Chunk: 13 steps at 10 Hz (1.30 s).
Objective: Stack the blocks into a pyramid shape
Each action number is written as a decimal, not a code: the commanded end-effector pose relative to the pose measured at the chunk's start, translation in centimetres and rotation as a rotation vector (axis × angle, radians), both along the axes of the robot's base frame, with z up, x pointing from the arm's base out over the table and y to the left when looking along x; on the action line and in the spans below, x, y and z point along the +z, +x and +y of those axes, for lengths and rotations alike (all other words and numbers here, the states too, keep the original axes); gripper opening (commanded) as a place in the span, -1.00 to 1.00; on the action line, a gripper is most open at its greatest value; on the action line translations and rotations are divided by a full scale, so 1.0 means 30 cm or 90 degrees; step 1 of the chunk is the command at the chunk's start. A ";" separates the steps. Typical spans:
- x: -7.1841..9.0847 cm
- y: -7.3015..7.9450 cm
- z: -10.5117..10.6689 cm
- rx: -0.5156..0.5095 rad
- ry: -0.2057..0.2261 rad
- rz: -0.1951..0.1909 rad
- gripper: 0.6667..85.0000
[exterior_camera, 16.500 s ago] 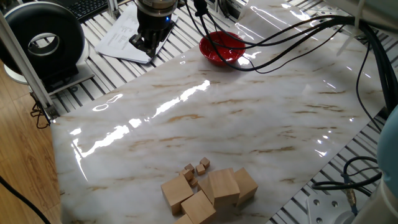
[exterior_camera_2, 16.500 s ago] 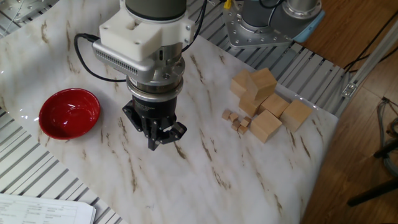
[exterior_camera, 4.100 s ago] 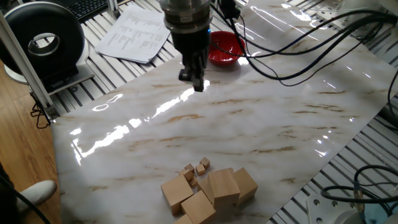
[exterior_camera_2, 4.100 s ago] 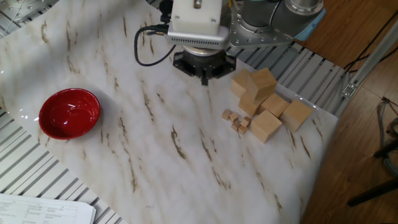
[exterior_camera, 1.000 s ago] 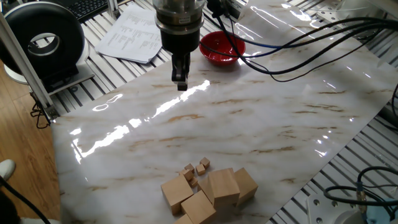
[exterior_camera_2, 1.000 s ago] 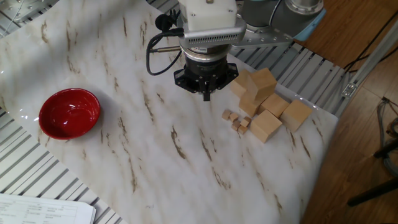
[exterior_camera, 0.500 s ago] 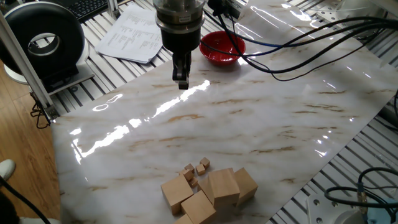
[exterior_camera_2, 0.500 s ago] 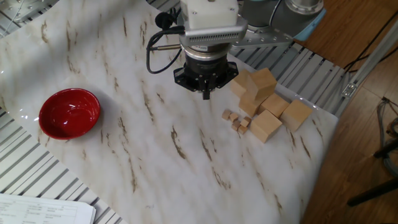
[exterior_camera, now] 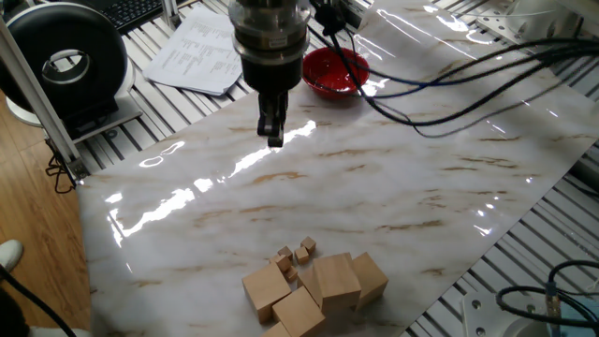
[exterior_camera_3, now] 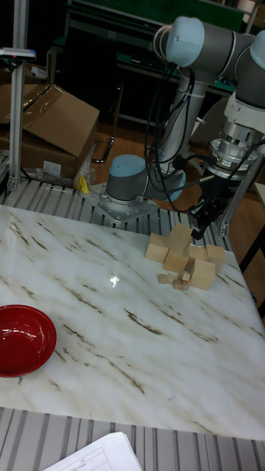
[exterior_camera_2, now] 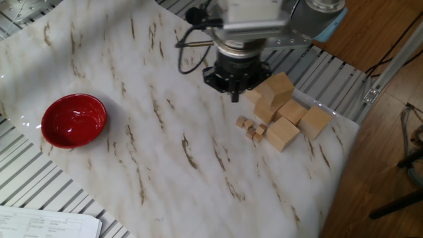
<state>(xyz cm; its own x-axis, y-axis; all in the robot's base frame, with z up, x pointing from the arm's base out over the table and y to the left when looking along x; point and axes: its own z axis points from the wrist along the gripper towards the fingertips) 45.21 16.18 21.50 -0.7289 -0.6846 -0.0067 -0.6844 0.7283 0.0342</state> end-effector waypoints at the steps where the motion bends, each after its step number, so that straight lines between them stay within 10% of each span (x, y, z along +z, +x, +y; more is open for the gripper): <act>1: -0.038 -0.081 0.046 -0.013 0.012 -0.011 -0.99; 6: -0.087 -0.227 0.079 -0.008 0.009 -0.026 -0.99; 13: -0.095 -0.280 0.054 0.148 -0.056 -0.060 -0.99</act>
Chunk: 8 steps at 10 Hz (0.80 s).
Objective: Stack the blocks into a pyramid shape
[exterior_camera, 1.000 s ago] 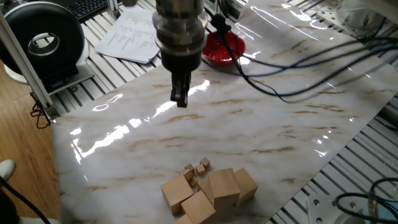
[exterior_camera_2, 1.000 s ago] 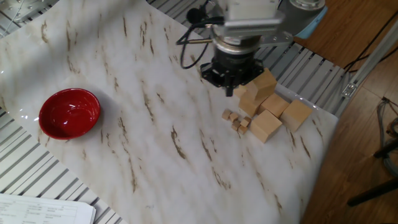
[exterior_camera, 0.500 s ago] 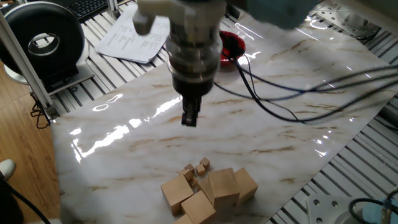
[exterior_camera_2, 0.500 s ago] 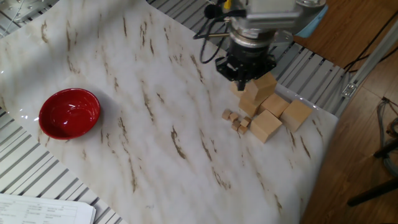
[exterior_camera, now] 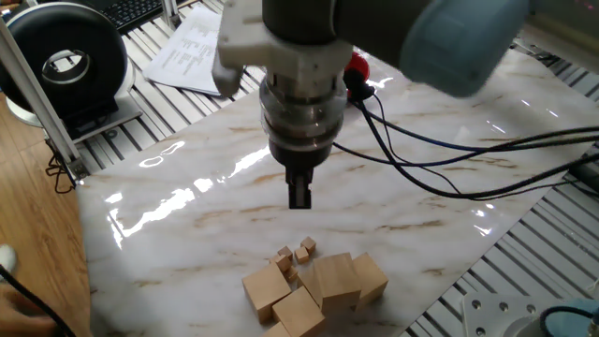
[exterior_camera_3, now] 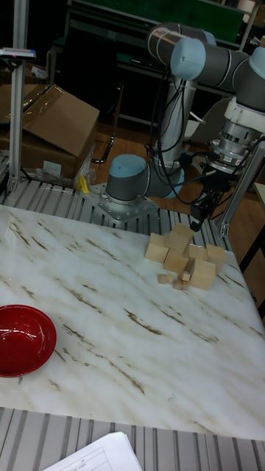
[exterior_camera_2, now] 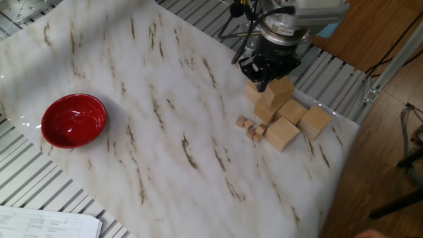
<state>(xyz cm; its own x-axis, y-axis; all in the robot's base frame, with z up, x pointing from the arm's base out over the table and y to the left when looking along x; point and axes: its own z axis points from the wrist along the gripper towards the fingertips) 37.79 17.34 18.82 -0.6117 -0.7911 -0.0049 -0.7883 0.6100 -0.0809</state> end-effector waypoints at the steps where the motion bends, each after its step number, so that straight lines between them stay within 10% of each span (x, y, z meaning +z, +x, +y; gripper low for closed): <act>1: -0.018 -0.046 0.027 0.062 -0.007 -0.006 -0.99; 7: -0.027 -0.054 0.094 0.057 0.032 -0.009 -0.99; 8: -0.031 -0.146 0.079 0.016 0.025 0.056 -0.99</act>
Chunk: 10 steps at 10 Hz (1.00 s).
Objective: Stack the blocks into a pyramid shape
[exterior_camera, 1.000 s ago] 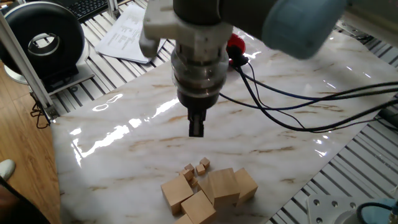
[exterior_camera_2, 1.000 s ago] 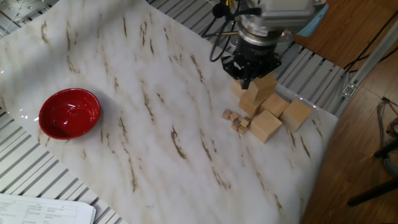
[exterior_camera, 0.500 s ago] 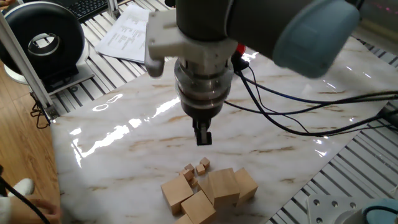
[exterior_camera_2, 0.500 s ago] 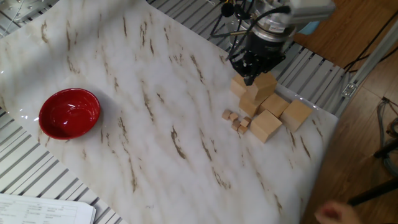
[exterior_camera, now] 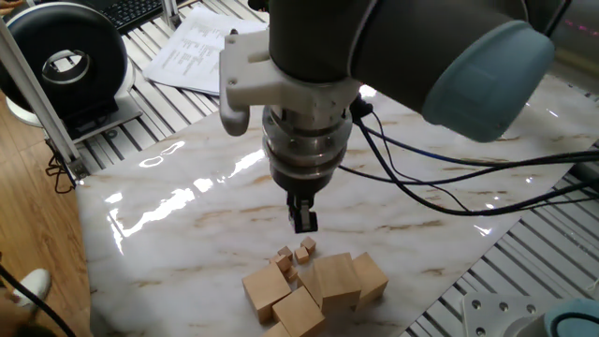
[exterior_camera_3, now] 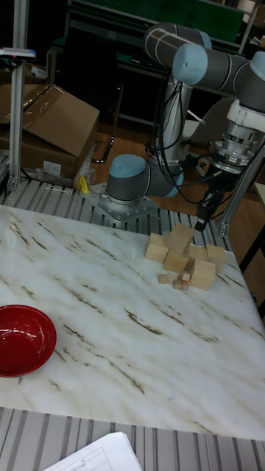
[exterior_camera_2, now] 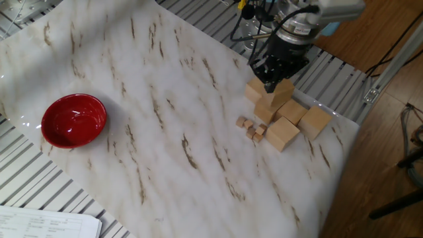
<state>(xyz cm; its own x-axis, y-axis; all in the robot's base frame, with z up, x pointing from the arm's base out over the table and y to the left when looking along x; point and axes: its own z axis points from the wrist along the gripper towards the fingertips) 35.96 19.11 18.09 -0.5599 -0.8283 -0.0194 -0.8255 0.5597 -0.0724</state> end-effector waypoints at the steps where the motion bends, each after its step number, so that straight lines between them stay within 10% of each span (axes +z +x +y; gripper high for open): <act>1: -0.006 -0.132 -0.023 -0.039 -0.018 0.092 -0.99; 4: -0.014 -0.178 -0.022 -0.059 -0.015 0.128 -0.99; 7: -0.062 -0.113 -0.024 -0.006 -0.023 0.078 -0.99; 10: -0.070 -0.084 -0.086 0.108 -0.073 0.065 -0.08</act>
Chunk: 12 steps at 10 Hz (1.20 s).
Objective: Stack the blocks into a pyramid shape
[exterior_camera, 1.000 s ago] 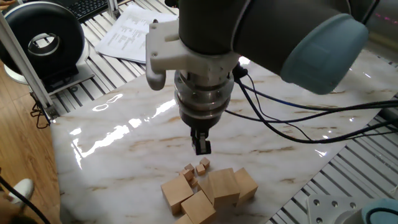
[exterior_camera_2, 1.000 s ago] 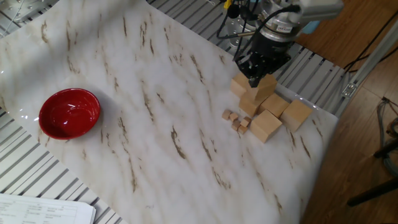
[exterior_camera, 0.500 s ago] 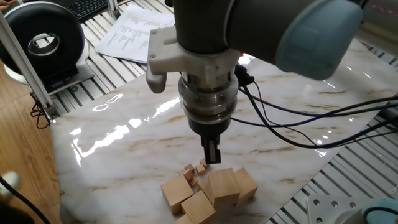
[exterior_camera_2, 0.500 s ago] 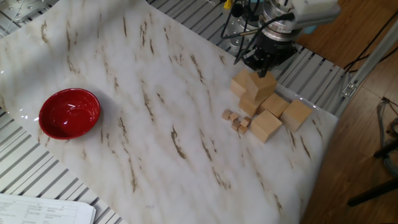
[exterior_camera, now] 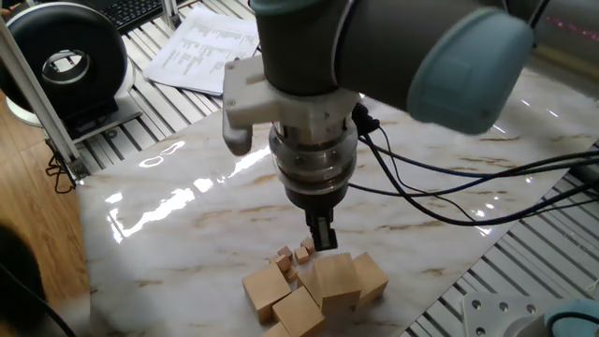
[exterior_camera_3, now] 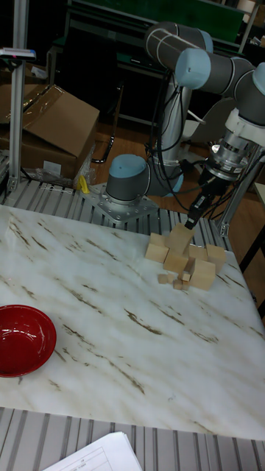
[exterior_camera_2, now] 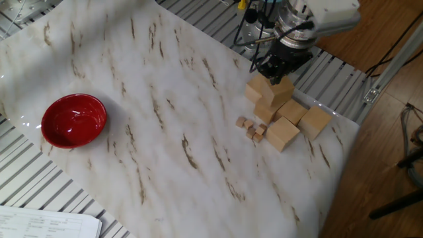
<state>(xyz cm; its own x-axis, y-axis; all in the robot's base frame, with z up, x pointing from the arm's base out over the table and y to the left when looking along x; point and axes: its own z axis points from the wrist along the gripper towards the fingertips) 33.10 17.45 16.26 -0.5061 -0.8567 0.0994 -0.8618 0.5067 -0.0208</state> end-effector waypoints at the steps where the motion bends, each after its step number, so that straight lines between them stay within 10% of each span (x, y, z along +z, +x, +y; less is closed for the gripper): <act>1: -0.011 0.009 -0.027 0.102 -0.019 0.004 0.03; 5: -0.084 -0.004 0.062 0.077 0.036 0.000 0.34; 12: -0.146 0.013 0.027 0.120 0.008 -0.010 0.81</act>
